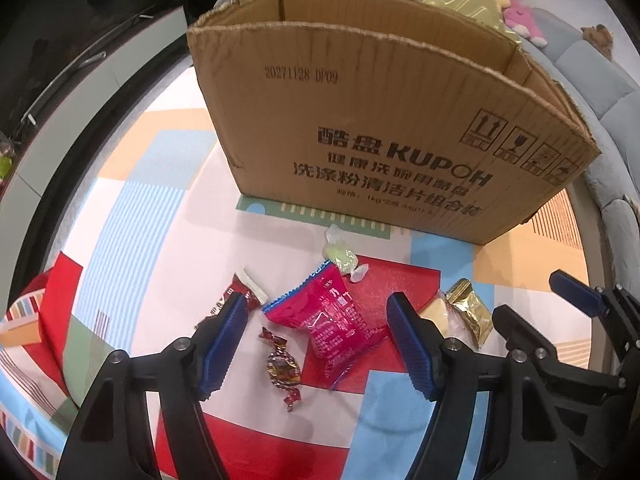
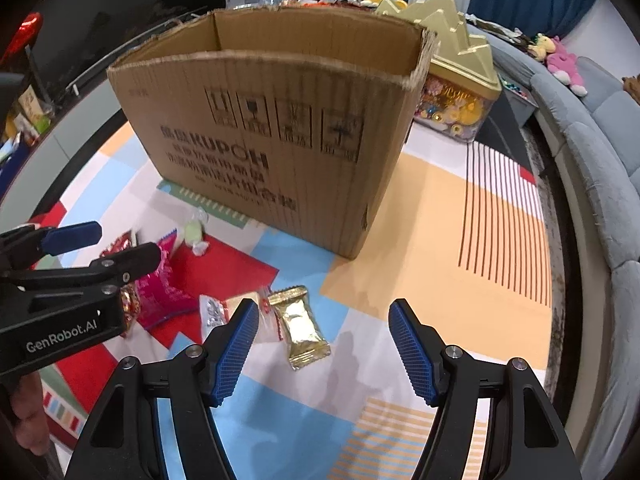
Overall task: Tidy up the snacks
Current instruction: 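Lower the left tool to the pink packet while the right tool approaches the gold foil packet, then close the left tool on the pink packet while the right tool closes on the gold foil packet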
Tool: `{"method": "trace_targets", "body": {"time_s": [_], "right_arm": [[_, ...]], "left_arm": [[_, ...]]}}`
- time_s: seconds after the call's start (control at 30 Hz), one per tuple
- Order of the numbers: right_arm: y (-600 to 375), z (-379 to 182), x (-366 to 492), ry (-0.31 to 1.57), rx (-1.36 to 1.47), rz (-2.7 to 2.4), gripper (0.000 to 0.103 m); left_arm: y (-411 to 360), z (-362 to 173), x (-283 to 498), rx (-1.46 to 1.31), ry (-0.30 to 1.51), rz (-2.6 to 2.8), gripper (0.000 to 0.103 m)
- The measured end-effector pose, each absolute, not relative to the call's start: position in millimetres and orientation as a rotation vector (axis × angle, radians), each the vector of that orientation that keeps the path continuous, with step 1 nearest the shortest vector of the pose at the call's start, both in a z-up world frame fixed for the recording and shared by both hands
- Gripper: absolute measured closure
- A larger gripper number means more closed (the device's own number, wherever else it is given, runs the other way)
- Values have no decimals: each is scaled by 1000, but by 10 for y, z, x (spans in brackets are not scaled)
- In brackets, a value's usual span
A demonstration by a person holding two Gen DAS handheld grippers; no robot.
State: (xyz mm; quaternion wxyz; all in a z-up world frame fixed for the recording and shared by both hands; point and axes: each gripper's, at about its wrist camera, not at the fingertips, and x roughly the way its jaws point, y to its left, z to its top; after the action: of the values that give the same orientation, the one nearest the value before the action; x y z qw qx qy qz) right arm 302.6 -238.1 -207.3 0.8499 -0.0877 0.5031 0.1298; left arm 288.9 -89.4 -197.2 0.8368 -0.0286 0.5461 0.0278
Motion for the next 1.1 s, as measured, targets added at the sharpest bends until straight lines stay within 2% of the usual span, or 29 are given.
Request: {"method": "trace_targets", "body": {"time_s": [0.07,0.33,0.93,1.0,1.07,1.1], "right_arm": [[-2392,-2121,3040,1074,-187,279,40],[-2391,-2268,3030,1110,-199,322,42],[-2392,-2505,3120,1139,-173,339,61],[-2392,-2513,3116,1130,-175,331,65],[-2410,-2508,3126,1125,-169,327,77],[-2418,-2507,3125,1124,-164,326,78]], "left_arm": [[-908,-2012,2908,-66,1165,66,32],[-958,-2145,2938,-66,1189,81,33],[-895,-2433,3089,-56,1219,104,36],[-882,-2470,3095,-57,1225,100,42],[-915,-2492,3080,-57,1236,91,49],[-917,-2510,3070,-56,1241,86,53]]}}
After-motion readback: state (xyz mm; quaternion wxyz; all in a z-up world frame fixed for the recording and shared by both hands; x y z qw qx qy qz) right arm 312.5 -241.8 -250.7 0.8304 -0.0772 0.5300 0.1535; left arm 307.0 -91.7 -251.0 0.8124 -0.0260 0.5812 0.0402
